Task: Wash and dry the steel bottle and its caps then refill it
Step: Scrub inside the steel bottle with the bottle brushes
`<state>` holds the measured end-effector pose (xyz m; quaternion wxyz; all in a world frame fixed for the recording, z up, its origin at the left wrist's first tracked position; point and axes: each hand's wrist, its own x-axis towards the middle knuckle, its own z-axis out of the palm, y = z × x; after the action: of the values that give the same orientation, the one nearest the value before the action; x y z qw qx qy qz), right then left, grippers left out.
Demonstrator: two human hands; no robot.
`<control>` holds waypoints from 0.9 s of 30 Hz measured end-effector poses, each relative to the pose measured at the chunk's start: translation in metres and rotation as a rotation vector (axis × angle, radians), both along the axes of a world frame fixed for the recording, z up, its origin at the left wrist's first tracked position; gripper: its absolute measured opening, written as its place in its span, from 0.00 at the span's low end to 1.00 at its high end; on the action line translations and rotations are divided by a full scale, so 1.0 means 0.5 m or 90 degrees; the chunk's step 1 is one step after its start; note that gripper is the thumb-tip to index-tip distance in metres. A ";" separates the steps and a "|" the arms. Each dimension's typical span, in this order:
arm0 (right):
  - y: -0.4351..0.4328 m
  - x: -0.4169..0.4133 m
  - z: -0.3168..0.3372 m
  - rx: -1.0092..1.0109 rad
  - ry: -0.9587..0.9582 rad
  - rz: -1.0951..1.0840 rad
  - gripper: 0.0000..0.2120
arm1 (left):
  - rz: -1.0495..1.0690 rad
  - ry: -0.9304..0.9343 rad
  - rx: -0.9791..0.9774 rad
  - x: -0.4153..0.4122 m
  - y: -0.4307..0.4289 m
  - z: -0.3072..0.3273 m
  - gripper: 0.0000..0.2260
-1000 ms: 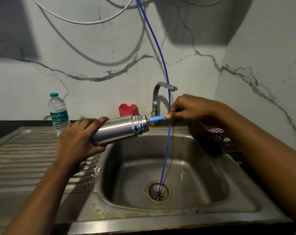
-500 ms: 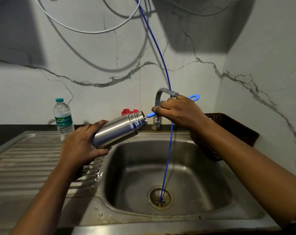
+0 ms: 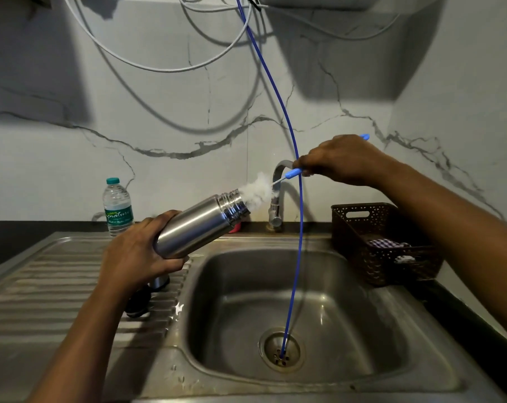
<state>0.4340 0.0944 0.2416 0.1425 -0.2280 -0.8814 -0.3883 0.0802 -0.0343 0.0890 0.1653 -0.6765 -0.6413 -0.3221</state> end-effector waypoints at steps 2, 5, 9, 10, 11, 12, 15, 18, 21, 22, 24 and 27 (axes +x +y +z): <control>0.003 0.000 -0.001 0.038 0.012 0.021 0.09 | -0.004 -0.007 -0.013 0.009 0.001 -0.001 0.42; -0.002 -0.026 -0.027 0.086 0.062 0.028 0.14 | -0.003 -0.041 -0.002 0.021 0.000 -0.001 0.43; 0.013 -0.050 -0.064 0.037 0.161 0.059 0.08 | -0.014 -0.063 -0.008 0.027 -0.001 0.001 0.44; 0.019 -0.048 -0.062 0.022 0.161 0.054 0.10 | -0.016 -0.065 -0.015 0.026 0.001 0.001 0.43; 0.025 -0.043 -0.055 0.008 0.156 0.046 0.13 | -0.019 -0.065 -0.025 0.026 0.002 0.000 0.43; 0.030 -0.035 -0.046 -0.002 0.152 0.042 0.15 | -0.021 -0.066 -0.035 0.025 0.003 -0.002 0.43; 0.051 0.010 -0.009 -0.043 0.197 0.011 0.22 | -0.012 -0.084 -0.049 0.018 0.004 0.001 0.44; 0.071 0.051 0.006 -0.105 0.222 -0.017 0.22 | -0.026 -0.095 -0.058 0.017 0.003 0.002 0.44; 0.082 0.061 0.004 -0.203 0.234 -0.042 0.12 | -0.027 -0.096 -0.068 0.022 0.000 0.005 0.47; 0.084 0.062 0.003 -0.231 0.243 -0.045 0.09 | -0.025 -0.103 -0.071 0.021 -0.001 0.007 0.47; 0.087 0.069 0.005 -0.280 0.250 -0.054 0.07 | -0.027 -0.102 -0.082 0.017 -0.003 0.010 0.47; 0.085 0.083 0.013 -0.334 0.242 -0.081 0.06 | -0.040 -0.103 -0.095 0.013 -0.002 0.008 0.47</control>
<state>0.4754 0.1369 0.2483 0.2164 -0.3800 -0.8930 -0.1068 0.0869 -0.0352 0.0930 0.0519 -0.6786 -0.6529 -0.3325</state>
